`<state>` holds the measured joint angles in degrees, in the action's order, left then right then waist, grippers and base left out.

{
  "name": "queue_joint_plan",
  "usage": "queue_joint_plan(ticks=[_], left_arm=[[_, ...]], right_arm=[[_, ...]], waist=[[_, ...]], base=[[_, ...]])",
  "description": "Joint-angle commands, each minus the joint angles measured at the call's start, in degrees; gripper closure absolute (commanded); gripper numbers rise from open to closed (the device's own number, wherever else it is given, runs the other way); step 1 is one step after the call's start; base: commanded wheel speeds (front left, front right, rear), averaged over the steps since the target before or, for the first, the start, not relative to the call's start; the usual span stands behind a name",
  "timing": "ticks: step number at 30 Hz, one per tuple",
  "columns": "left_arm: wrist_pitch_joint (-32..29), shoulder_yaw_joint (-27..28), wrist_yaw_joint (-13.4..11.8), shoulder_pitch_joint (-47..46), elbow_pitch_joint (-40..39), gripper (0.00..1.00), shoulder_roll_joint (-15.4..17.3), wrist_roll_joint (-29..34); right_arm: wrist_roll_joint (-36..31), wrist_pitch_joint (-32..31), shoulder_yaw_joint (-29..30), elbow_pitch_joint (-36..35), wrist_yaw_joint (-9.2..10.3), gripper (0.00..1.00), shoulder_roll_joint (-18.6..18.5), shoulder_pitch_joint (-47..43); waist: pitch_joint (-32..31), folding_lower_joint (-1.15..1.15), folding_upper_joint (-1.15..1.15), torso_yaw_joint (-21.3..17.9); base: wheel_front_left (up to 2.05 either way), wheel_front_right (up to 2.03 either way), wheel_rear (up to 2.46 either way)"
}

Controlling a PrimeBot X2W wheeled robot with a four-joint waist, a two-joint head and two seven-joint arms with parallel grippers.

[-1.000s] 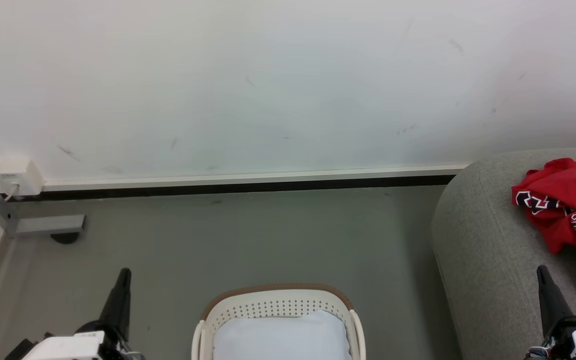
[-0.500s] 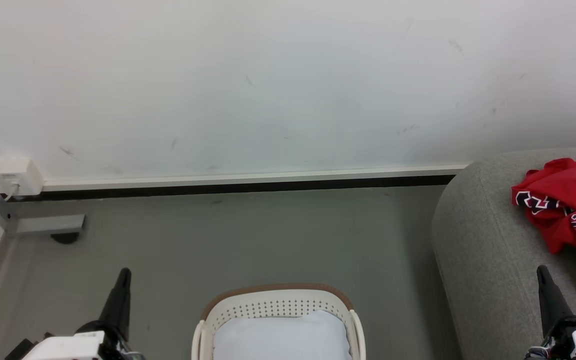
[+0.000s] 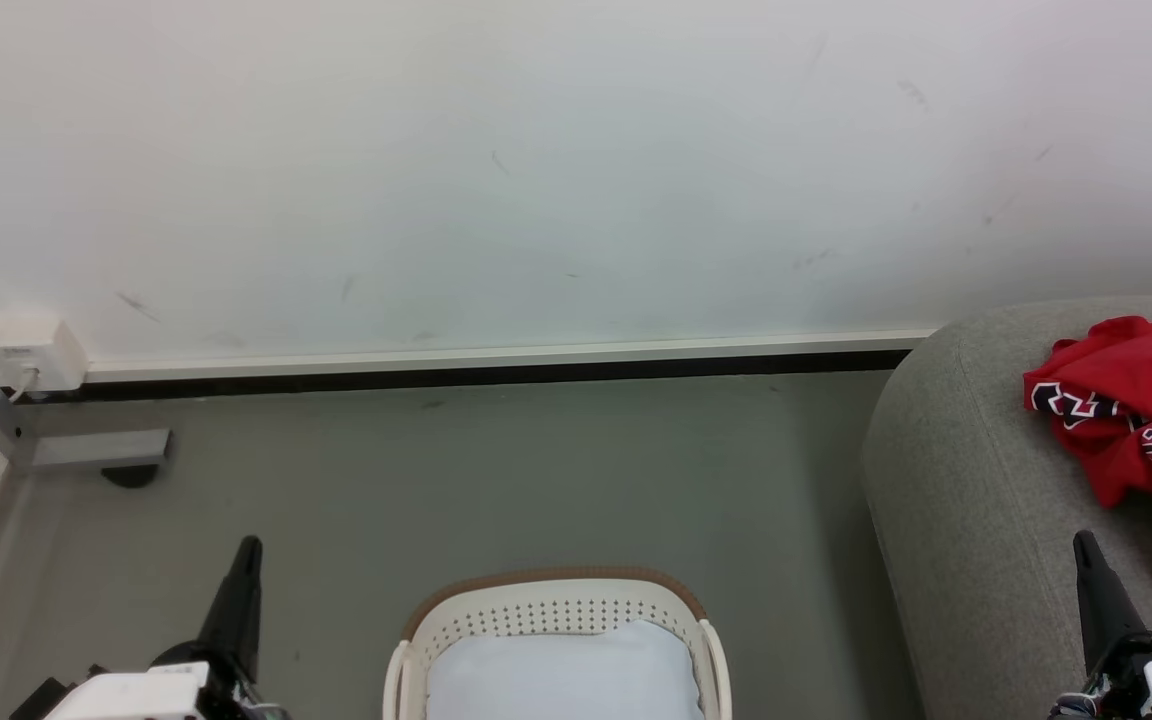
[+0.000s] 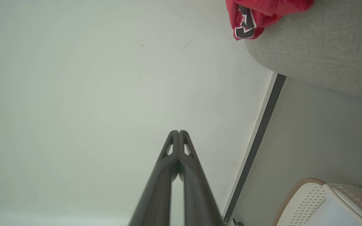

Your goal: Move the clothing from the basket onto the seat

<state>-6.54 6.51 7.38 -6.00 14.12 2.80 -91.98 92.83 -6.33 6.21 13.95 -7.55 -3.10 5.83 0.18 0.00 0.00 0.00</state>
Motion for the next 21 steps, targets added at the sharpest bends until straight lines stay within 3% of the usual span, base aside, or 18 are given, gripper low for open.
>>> queue_joint_plan(ticks=[1,21], left_arm=[[-0.2,0.1,0.2,-0.5,-0.2,1.00,0.1,-0.8],[-0.2,0.1,0.2,-0.5,-0.2,1.00,0.1,-0.8]], right_arm=[[-0.4,-0.2,0.3,0.1,0.12,1.00,0.0,0.7],[-0.5,-0.2,0.3,0.1,0.12,1.00,0.1,0.7]], waist=[[0.0,0.00,0.00,0.0],[0.0,0.00,0.00,0.0]], base=[[0.00,0.00,0.00],[0.00,0.00,0.00]])
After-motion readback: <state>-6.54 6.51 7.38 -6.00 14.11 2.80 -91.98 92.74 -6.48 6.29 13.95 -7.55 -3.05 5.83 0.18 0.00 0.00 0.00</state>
